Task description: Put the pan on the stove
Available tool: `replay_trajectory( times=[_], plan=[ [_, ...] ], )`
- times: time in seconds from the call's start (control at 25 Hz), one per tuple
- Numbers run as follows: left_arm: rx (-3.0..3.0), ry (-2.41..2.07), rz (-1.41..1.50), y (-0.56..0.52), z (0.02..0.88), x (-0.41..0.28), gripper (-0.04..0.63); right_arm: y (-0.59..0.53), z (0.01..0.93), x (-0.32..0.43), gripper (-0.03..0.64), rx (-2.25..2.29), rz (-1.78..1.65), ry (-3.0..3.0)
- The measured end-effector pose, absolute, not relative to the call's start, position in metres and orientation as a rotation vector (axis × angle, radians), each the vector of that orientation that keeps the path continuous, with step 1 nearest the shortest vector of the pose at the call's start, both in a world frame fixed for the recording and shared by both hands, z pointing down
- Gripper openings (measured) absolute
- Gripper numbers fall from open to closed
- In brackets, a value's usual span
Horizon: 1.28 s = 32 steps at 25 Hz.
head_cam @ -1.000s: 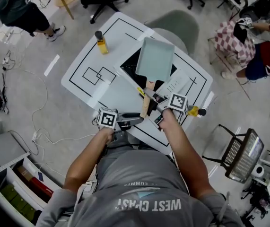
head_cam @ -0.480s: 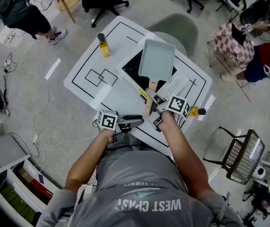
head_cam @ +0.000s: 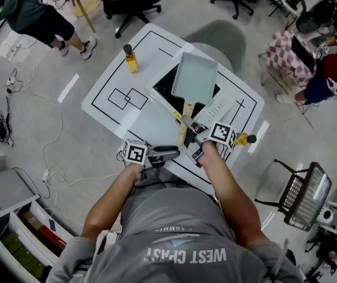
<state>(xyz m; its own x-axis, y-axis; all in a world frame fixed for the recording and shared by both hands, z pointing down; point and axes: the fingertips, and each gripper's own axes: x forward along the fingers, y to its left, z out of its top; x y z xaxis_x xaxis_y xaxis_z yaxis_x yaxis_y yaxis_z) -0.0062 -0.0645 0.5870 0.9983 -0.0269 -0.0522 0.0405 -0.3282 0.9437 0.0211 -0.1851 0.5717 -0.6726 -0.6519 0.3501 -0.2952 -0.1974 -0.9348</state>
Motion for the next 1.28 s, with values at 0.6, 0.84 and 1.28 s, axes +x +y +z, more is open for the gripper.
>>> replay_trajectory(
  times=[0.6, 0.84, 1.28],
  plan=[
    [1.908, -0.002, -0.065, -0.061, 0.580, -0.006, 0.186, -0.172, 0.562, 0.009, 0.173, -1.072, -1.936, 1.783],
    [1.916, -0.002, -0.060, -0.060, 0.575, -0.008, 0.186, -0.172, 0.555, 0.022, 0.183, -1.132, -1.885, 1.814],
    [2.061, -0.065, 0.039, -0.056, 0.533, -0.038, 0.186, -0.168, 0.500, 0.067, 0.171, -1.255, -1.678, 1.996]
  ],
)
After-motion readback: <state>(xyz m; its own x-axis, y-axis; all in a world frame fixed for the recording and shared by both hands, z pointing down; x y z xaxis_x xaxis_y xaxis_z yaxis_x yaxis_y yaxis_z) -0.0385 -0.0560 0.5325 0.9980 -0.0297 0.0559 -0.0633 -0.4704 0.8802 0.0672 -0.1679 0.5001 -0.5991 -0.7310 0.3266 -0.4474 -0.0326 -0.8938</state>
